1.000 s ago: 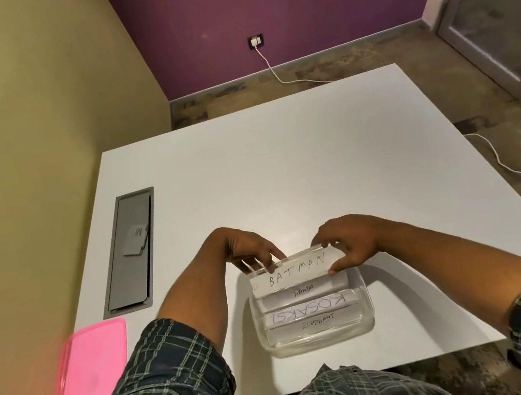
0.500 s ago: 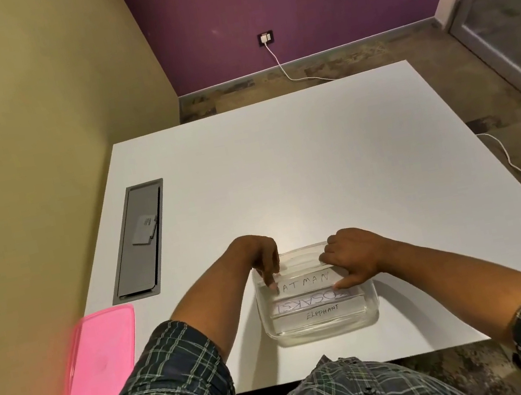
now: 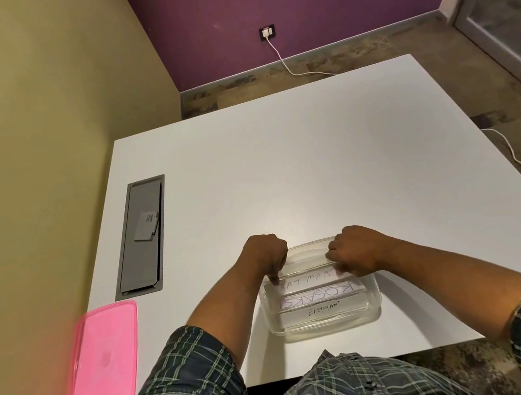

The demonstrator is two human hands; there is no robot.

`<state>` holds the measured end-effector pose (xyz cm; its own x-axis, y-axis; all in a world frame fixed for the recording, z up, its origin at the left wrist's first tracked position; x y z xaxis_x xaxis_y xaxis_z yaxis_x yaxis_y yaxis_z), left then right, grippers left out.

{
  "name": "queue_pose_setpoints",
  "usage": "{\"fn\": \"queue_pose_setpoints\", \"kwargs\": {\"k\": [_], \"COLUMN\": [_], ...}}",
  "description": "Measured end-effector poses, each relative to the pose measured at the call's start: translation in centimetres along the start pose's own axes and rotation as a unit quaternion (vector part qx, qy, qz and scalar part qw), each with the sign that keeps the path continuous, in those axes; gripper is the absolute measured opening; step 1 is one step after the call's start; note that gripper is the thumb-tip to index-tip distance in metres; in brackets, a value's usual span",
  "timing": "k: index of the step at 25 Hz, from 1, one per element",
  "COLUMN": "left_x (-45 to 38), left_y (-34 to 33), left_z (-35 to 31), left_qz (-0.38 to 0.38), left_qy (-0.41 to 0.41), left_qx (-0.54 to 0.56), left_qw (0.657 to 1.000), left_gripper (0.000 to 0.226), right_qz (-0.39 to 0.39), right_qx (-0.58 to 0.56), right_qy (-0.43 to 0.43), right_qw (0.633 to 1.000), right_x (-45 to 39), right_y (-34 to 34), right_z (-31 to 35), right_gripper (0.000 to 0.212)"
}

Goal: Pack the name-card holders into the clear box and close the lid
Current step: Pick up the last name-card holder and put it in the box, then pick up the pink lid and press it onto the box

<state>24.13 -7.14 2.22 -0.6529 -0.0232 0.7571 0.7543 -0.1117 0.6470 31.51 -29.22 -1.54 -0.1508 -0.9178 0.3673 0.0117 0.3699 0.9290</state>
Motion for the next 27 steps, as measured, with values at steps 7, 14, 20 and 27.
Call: {"fn": "queue_pose_setpoints", "kwargs": {"k": [7,14,20,27], "left_x": [0.5,2.5,6.7,12.9], "left_y": [0.1,-1.0,-4.6,-14.7], "left_z": [0.5,1.8,7.0,13.9], "left_qz": [-0.058,-0.137,-0.300,-0.254], "left_qy": [-0.001,0.014,0.174,0.303], "left_qx": [-0.022,0.166,0.315,0.370], "left_qw": [0.998,0.976,0.884,0.841], "left_gripper": [0.030,0.032,0.035,0.031], "right_qz": [0.058,-0.060,-0.200,-0.124], "right_qx": [0.007,0.021,-0.080,-0.084], "right_qy": [-0.042,0.008,-0.032,0.039], "right_qw": [0.997,0.998,0.976,0.988], "right_x": [-0.5,-0.7,-5.9,-16.6], "right_y": [0.9,2.5,6.9,11.9], "right_z": [-0.3,-1.0,0.8,7.4], "right_gripper": [0.020,0.039,0.034,0.047]}}
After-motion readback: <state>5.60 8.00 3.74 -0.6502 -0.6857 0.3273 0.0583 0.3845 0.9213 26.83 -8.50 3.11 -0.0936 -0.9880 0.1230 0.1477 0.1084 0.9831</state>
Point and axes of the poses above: each hand's wrist, its own x-axis away from the middle knuckle, its own y-axis out of the back of the hand, z = x × y, the point moved 1 cm from there along -x, towards the middle knuckle, and after that the axes turned 7 degrees about z, right-handed, at the moved point
